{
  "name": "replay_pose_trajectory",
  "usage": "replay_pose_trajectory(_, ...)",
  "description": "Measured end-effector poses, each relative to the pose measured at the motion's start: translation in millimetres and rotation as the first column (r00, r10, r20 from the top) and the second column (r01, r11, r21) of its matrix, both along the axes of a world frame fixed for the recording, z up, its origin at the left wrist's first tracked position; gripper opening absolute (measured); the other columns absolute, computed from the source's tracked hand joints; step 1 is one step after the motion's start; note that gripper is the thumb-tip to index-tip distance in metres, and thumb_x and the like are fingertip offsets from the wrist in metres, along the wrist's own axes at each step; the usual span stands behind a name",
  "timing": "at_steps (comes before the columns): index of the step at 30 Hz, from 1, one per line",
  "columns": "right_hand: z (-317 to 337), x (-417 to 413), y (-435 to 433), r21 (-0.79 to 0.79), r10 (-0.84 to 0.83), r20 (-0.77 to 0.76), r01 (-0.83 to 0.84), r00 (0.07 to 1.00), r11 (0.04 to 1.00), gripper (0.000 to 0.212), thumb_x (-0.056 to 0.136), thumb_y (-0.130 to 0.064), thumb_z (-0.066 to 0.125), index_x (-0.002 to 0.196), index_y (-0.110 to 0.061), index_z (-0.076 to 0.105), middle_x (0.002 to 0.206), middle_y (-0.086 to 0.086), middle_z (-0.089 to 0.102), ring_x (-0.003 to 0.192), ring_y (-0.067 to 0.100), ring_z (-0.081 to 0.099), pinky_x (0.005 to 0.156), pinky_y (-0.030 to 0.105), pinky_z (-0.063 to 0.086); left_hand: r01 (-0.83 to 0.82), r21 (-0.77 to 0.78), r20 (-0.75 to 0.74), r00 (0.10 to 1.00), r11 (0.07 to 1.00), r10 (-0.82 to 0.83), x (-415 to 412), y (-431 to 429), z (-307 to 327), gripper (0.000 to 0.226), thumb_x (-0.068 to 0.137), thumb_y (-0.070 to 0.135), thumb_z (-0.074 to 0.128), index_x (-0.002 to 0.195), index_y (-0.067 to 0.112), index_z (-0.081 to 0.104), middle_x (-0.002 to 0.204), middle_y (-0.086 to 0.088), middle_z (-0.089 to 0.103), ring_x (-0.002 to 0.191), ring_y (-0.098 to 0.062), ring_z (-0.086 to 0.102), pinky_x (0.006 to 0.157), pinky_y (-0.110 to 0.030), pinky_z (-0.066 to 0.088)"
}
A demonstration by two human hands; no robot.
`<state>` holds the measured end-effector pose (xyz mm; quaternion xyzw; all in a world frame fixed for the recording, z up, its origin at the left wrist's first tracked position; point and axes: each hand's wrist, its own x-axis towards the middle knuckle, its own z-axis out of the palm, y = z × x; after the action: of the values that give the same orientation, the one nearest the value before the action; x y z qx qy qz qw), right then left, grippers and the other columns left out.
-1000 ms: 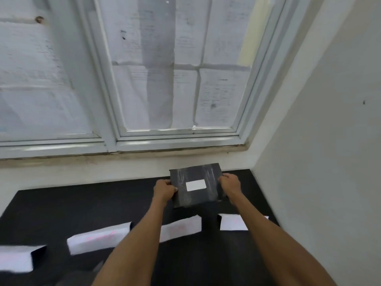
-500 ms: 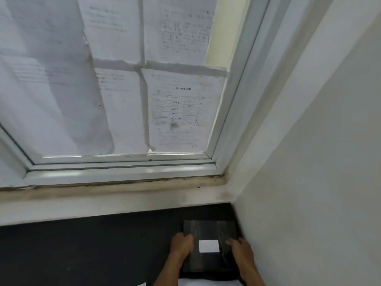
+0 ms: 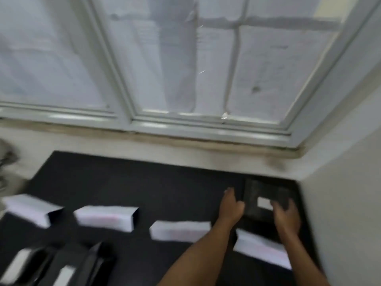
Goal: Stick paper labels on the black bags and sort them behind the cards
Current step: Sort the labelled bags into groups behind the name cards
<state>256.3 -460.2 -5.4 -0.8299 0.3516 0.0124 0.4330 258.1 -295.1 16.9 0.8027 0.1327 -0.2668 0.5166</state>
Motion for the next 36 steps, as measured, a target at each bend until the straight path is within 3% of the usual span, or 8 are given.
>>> replay_pose_trajectory(5,25,-36,125,0.03,0.157,0.126,-0.162,0.98,0.986,0.063,0.087,-0.025,0.066,0.139,0.001,0.042,0.142,0.021,0.046,0.132,0.034,0.042,0.111,0.041,0.033,0.097,0.199,0.2,0.97,0.975,-0.137,-62,116,8,0.062,0.092,0.01,0.047,0.15,0.006,0.025,0.159,-0.009,0.019,0.149,-0.02,0.013,0.121,-0.035,0.014)
replay_pose_trajectory(11,26,-135,307,0.058,0.362,0.191,-0.378,0.913,0.924,0.045,0.087,-0.016,0.065,0.129,-0.003,0.054,0.125,0.014,0.061,0.115,0.027,0.058,0.101,0.037,0.044,-0.194,0.269,0.31,0.945,0.943,0.106,-156,286,12,0.053,0.089,0.008,0.047,0.141,0.009,0.043,0.151,-0.01,0.039,0.143,-0.023,0.03,0.119,-0.034,0.022)
replay_pose_trajectory(19,-23,-258,456,0.241,0.523,-0.19,-0.477,0.831,0.845,0.029,0.083,-0.037,0.064,0.096,-0.01,0.065,0.101,0.011,0.068,0.095,0.03,0.065,0.079,0.036,0.057,-0.36,0.478,0.108,0.929,0.801,0.353,-281,442,-13,0.043,0.075,0.017,0.045,0.113,0.006,0.063,0.117,-0.021,0.061,0.109,-0.04,0.056,0.092,-0.042,0.048)
replay_pose_trajectory(22,-31,-296,483,0.351,0.516,-0.296,-0.411,0.804,0.841,0.062,0.071,-0.048,0.075,0.114,-0.009,0.052,0.112,0.008,0.057,0.1,0.03,0.062,0.055,0.034,0.055,-0.398,0.384,0.066,0.912,0.833,0.405,-314,459,-21,0.041,0.079,0.008,0.05,0.118,0.0,0.06,0.121,-0.022,0.06,0.112,-0.039,0.056,0.092,-0.04,0.046)
replay_pose_trajectory(24,-36,-312,491,0.311,0.529,-0.312,-0.441,0.789,0.842,0.073,0.062,-0.041,0.085,0.118,-0.009,0.05,0.117,0.008,0.056,0.108,0.029,0.059,0.072,0.038,0.057,-0.439,0.314,0.08,0.896,0.842,0.437,-328,462,-20,0.044,0.079,0.005,0.053,0.123,0.001,0.058,0.126,-0.02,0.06,0.116,-0.037,0.055,0.094,-0.036,0.045)
replay_pose_trajectory(28,-39,-320,495,0.22,0.491,-0.294,-0.441,0.82,0.87,0.066,0.057,-0.027,0.09,0.111,-0.01,0.057,0.117,0.009,0.062,0.105,0.026,0.061,0.089,0.036,0.054,-0.547,0.221,0.031,0.831,0.807,0.555,-333,467,-15,0.041,0.083,0.008,0.052,0.124,0.004,0.058,0.124,-0.015,0.06,0.117,-0.034,0.054,0.095,-0.033,0.042)
replay_pose_trajectory(31,-34,-320,491,0.196,0.5,-0.292,-0.461,0.815,0.866,0.064,0.058,-0.028,0.09,0.111,-0.007,0.062,0.113,0.009,0.065,0.101,0.024,0.062,0.083,0.034,0.056,-0.572,0.135,-0.003,0.817,0.809,0.577,-332,475,-14,0.019,0.08,0.003,0.05,0.086,0.01,0.067,0.094,-0.009,0.065,0.098,-0.031,0.057,0.09,-0.035,0.047)
replay_pose_trajectory(36,-15,-312,477,0.179,0.445,-0.222,-0.413,0.867,0.893,0.054,0.058,-0.051,0.083,0.086,-0.008,0.067,0.094,0.008,0.069,0.083,0.023,0.066,0.071,0.037,0.059,-0.488,0.034,0.034,0.873,0.872,0.487,-311,485,-14,0.047,0.079,-0.003,0.047,0.122,0.006,0.062,0.119,-0.01,0.065,0.111,-0.028,0.06,0.102,-0.04,0.048)
